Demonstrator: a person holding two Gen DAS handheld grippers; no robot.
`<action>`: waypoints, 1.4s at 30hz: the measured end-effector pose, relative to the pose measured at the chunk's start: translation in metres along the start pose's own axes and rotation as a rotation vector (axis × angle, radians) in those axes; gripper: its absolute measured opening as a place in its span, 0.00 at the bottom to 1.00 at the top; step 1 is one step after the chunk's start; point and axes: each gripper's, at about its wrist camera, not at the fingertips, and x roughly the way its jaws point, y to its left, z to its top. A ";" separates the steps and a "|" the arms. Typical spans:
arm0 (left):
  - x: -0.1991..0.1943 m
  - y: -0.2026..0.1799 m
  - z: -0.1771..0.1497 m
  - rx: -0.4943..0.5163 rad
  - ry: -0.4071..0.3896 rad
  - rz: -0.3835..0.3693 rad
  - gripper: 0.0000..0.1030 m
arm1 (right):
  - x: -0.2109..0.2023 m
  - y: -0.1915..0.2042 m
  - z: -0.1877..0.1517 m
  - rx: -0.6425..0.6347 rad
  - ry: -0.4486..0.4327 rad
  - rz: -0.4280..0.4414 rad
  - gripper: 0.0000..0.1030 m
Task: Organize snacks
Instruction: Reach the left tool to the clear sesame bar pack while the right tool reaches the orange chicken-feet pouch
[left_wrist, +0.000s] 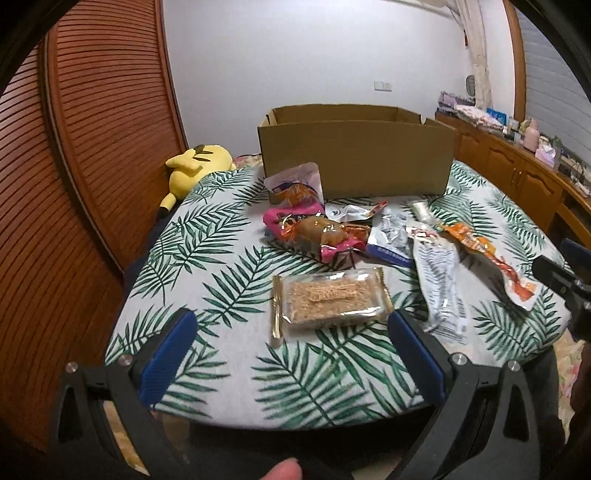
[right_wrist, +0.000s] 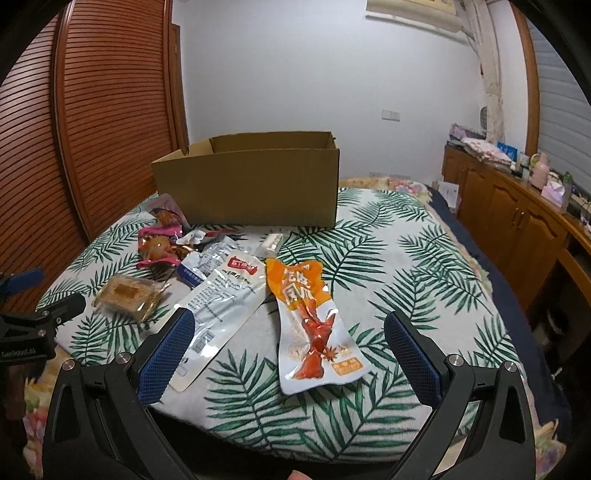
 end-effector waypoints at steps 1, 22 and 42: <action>0.004 0.000 0.002 0.012 0.014 -0.001 1.00 | 0.004 -0.002 0.001 -0.007 0.008 0.003 1.00; 0.066 0.001 0.033 0.234 0.178 -0.157 1.00 | 0.091 -0.012 0.015 -0.186 0.257 0.144 0.96; 0.118 -0.021 0.048 0.440 0.337 -0.287 0.92 | 0.107 -0.015 0.018 -0.202 0.291 0.163 0.96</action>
